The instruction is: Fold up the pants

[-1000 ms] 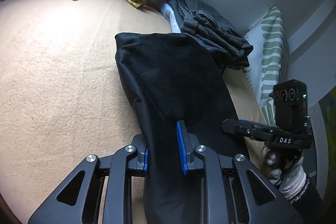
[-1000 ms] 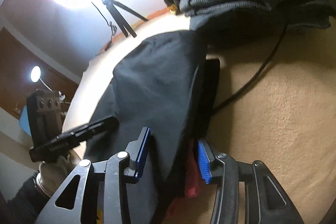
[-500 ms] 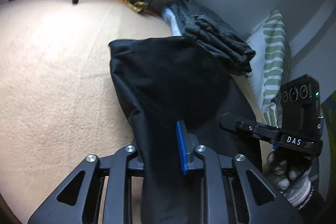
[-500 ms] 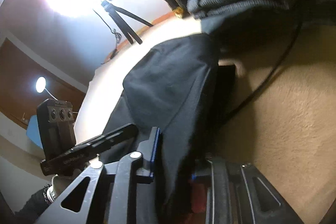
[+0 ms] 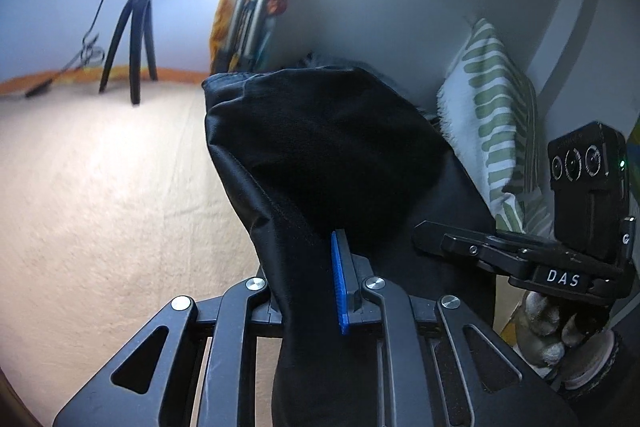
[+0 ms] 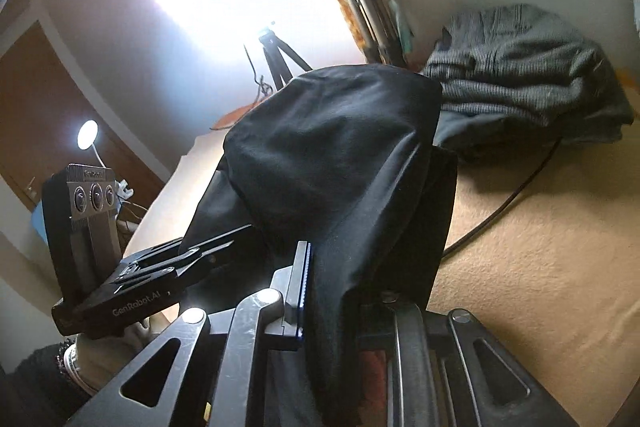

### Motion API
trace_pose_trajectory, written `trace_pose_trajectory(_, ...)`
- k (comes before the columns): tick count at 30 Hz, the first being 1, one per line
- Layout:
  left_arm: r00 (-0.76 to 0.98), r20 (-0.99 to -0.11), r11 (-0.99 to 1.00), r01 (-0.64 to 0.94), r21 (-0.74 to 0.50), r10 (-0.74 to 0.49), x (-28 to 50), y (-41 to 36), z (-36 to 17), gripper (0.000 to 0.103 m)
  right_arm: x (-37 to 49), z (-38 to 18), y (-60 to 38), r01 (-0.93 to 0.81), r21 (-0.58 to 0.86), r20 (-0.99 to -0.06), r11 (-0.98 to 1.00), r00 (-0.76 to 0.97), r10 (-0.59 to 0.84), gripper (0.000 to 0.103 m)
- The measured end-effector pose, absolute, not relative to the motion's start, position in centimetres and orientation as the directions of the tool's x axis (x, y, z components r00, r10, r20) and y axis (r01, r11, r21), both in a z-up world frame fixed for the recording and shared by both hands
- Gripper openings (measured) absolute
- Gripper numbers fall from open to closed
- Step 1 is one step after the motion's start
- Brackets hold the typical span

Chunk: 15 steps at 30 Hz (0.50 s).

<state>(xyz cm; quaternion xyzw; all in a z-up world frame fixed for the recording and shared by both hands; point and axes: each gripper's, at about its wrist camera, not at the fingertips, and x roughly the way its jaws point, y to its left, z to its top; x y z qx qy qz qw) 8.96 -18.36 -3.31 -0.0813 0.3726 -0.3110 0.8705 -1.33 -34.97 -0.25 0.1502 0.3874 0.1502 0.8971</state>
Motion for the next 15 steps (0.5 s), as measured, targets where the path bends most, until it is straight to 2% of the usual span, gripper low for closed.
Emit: trace_pose_trajectory(15,0.593,-0.516,0.776,0.567,-0.275,-0.617,8.0,-20.2,0.7,0.014,-4.0,4.3,-36.0,-0.182,0.311,-0.572,0.933,0.748,0.336,0.015)
